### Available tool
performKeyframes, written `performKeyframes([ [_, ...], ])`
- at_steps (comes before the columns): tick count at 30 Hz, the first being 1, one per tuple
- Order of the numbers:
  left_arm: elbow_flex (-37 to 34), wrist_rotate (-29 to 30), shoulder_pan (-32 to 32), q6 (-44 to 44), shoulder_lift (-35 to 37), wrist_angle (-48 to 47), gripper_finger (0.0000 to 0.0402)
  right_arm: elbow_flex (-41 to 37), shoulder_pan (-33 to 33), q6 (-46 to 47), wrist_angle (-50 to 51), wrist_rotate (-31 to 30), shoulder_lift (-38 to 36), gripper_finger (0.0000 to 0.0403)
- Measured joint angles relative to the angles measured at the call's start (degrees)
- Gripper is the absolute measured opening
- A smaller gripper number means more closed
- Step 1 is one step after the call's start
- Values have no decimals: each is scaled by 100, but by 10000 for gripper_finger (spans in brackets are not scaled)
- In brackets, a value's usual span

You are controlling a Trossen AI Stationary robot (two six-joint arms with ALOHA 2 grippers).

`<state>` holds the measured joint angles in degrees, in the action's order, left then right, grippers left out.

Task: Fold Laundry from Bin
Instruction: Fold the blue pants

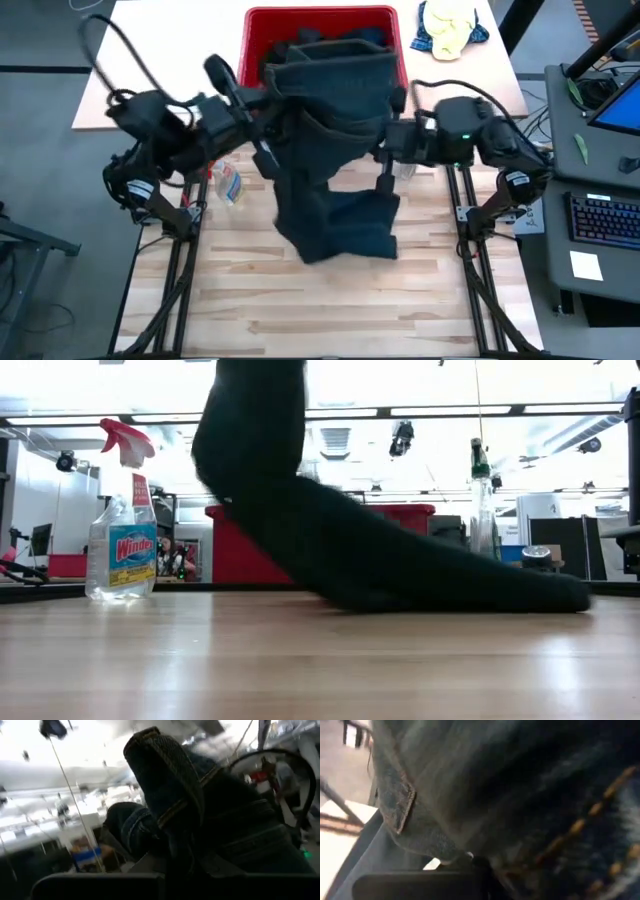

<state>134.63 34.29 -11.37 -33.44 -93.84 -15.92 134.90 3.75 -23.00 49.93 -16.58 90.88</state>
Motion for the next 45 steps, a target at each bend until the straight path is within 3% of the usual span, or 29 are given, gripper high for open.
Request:
performKeyframes([
  [5, -73, 27, 263, 203, -95, -86, 9, -7, -351, 275, 346, 38, 71, 50],
  [10, -75, -29, 503, 248, -86, -76, 7, -8, -671, 729, 782, 55, -48, 108],
  [21, -24, 236, 907, 137, 395, 48, 6, -21, -979, 1626, 1992, 50, -272, 212],
  [25, -24, 234, 915, 256, 443, 6, 10, -326, -980, 1792, 1978, 730, -274, 233],
  [29, -35, 207, 911, 279, 443, -14, 10, -1227, -976, 1646, 1193, 1605, -232, 251],
  [34, -42, 202, 913, 315, 386, -5, 10, -2687, -985, 1370, -537, 1742, -228, 272],
  [38, -51, 117, 913, 398, 320, -142, 10, -3503, -979, 1299, -1741, 2254, -228, 281],
  [42, -53, 76, 913, 401, 277, -166, 10, -4076, -977, 1312, -2954, 2618, -258, 281],
  [45, -53, -63, 913, 401, 244, -166, 10, -4540, -965, 1293, -3799, 2626, -265, 257],
])
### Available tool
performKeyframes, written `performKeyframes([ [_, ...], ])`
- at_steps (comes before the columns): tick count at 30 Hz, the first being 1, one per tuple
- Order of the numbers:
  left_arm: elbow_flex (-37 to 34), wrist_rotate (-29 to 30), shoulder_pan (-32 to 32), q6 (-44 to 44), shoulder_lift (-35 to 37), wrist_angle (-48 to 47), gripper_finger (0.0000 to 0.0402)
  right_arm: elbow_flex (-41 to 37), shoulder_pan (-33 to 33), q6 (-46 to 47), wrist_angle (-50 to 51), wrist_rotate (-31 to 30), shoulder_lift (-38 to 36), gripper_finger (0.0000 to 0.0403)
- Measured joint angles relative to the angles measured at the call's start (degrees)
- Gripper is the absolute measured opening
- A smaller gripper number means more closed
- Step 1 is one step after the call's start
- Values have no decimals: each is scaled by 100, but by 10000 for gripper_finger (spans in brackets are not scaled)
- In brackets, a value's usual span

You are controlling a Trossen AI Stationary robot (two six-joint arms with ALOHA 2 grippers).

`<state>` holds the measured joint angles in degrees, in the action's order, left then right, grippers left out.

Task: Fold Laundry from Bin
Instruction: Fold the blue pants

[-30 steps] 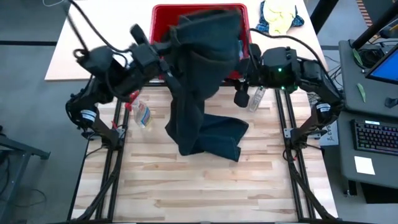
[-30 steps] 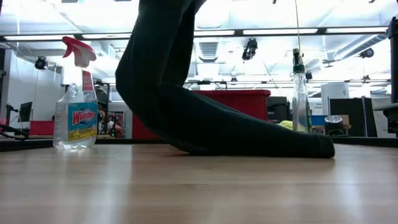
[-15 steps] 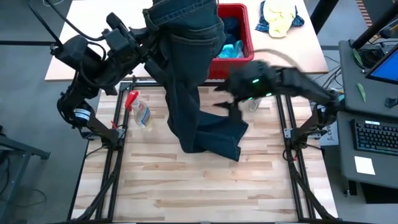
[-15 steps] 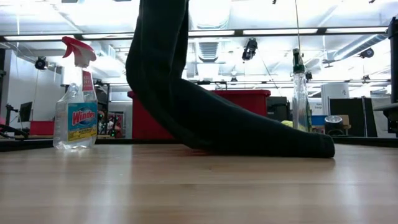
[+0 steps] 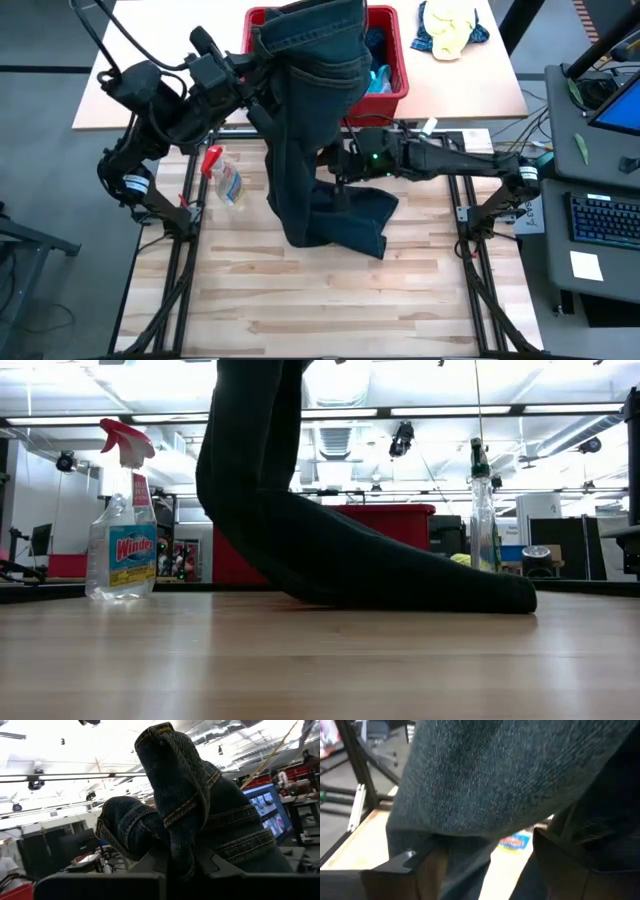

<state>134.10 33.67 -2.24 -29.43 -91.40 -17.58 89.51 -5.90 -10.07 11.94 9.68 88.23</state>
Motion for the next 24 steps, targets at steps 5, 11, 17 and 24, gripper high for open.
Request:
performKeyframes([
  [5, 0, -91, 0, -2, -39, -3, 11, -877, 21, 4, -1216, 372, -90, 134],
  [11, 0, -99, -2, -7, -39, -142, 11, -2159, 324, -148, -2358, 829, -722, 13],
  [17, -2, 57, 0, -18, -39, -343, 11, -3404, 934, -140, -2452, 621, -1634, 8],
  [24, 0, -488, -7, 433, -126, -304, 11, -4219, 1508, -63, -2466, -531, -1826, 8],
])
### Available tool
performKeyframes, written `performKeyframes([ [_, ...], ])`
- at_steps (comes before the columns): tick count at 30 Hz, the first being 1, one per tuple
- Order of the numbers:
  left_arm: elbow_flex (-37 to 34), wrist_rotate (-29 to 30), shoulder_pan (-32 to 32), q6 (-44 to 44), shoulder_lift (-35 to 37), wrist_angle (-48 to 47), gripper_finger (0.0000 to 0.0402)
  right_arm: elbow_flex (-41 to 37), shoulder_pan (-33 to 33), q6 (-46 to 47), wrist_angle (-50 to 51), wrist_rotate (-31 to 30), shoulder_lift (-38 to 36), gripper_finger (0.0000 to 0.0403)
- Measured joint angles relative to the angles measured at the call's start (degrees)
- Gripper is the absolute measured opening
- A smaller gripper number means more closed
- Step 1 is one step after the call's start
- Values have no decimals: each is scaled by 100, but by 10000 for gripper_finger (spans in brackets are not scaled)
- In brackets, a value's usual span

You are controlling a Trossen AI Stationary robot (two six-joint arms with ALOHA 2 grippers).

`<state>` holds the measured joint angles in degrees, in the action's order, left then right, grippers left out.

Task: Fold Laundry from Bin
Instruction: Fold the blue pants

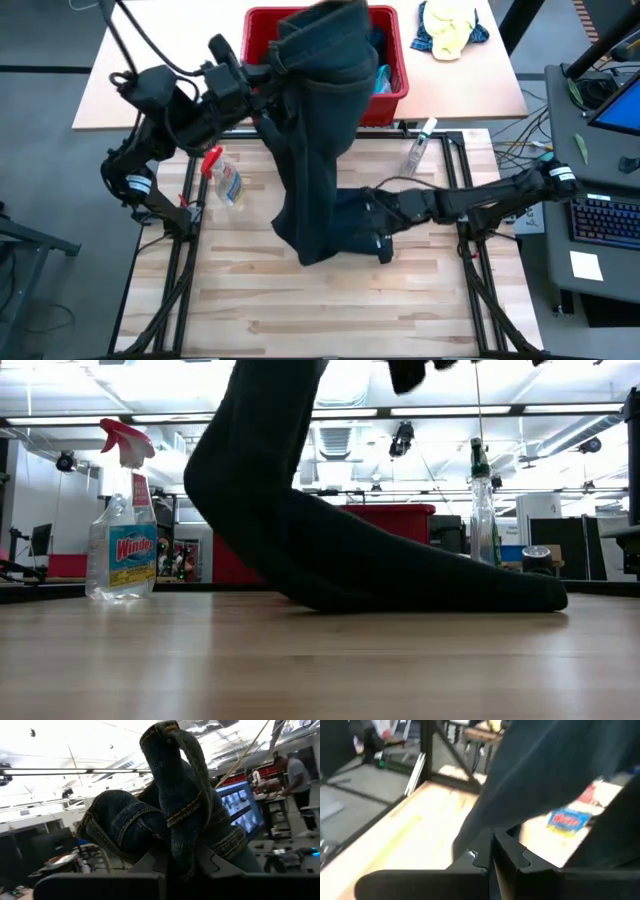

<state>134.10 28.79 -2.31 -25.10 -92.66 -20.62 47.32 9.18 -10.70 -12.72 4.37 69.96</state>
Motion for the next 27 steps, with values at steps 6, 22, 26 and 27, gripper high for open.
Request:
performKeyframes([
  [6, -97, -418, -22, 640, -75, -1035, 11, -312, 38, 574, 65, -876, 91, 9],
  [22, -3564, -829, -495, 1543, -114, -961, 4, -915, 45, 688, 304, -1588, -267, 11],
  [26, -4338, -779, -557, 1835, 17, -656, 3, -863, 47, 814, 890, -1562, -518, 28],
  [27, -4500, -761, -583, 1904, 39, -619, 3, -858, 47, 845, 1039, -1557, -596, 35],
])
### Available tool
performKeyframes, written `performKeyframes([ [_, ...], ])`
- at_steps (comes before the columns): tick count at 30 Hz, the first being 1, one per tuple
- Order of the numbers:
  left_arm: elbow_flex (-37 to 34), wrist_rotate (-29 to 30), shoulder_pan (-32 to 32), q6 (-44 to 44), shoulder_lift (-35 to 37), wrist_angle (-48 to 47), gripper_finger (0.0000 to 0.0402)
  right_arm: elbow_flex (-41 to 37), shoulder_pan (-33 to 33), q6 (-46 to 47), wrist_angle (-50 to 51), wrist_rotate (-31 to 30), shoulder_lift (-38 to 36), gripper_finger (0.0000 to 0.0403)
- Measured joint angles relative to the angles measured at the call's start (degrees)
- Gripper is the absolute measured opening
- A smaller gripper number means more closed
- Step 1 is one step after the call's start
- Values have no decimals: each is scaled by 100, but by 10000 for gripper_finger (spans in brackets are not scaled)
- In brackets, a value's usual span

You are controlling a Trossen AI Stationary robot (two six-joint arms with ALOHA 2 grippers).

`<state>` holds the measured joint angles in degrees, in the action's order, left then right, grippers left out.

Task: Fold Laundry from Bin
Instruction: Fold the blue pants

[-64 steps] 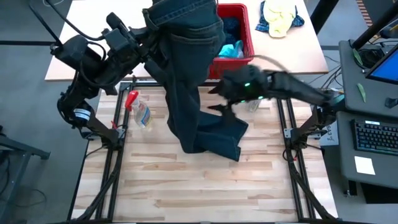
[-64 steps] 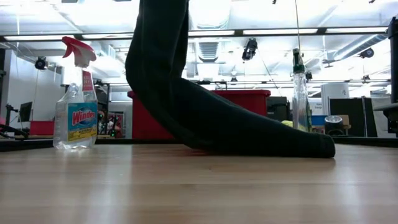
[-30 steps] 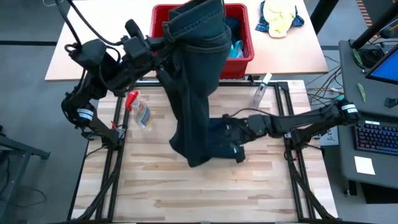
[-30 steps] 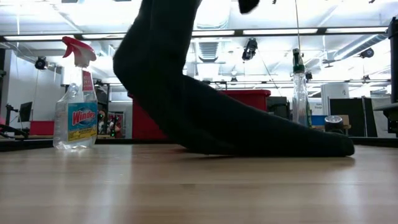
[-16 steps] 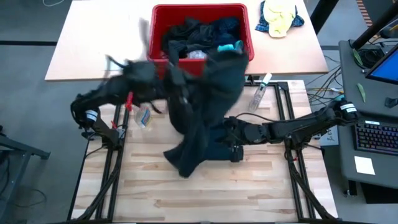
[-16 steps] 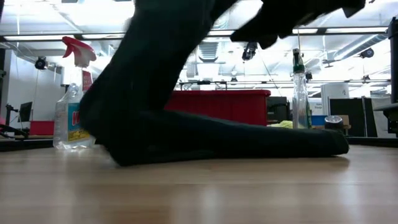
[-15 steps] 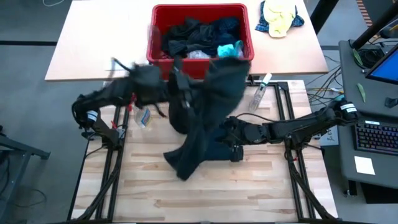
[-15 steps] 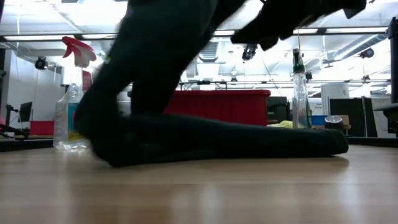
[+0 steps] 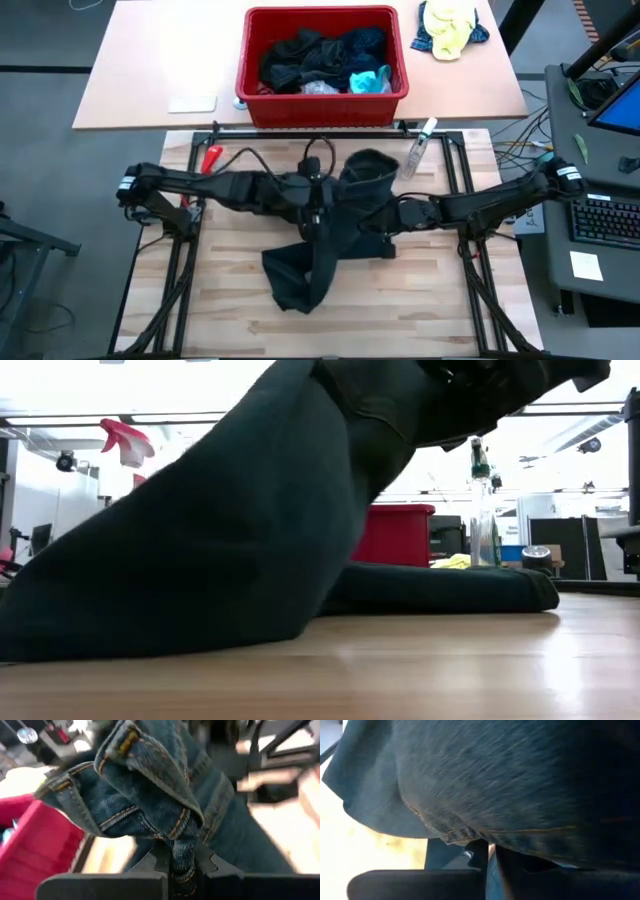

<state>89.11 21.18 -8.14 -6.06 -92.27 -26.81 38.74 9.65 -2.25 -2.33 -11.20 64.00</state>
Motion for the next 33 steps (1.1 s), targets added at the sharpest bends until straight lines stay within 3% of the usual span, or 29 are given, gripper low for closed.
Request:
performKeyframes([
  [4, -519, 491, -185, 278, 22, 21, 3, 0, -1, 212, 446, 37, -307, 68],
  [9, -755, 1529, -458, 482, 55, -276, 7, 11, -3, 625, 852, 994, -691, 123],
  [16, -866, 1699, -903, 481, 59, -416, 10, 38, 50, 882, 911, 1272, -1245, 186],
  [20, -908, 2046, -1010, 531, 133, -378, 11, 141, 135, 894, 917, 1273, -1570, 199],
  [26, 182, 2177, -1146, 395, 505, -383, 12, 298, 136, 948, 919, 811, -1759, 200],
  [33, 1727, 2183, -1500, -297, 746, -378, 12, 149, 136, 346, 112, 870, -1460, 200],
])
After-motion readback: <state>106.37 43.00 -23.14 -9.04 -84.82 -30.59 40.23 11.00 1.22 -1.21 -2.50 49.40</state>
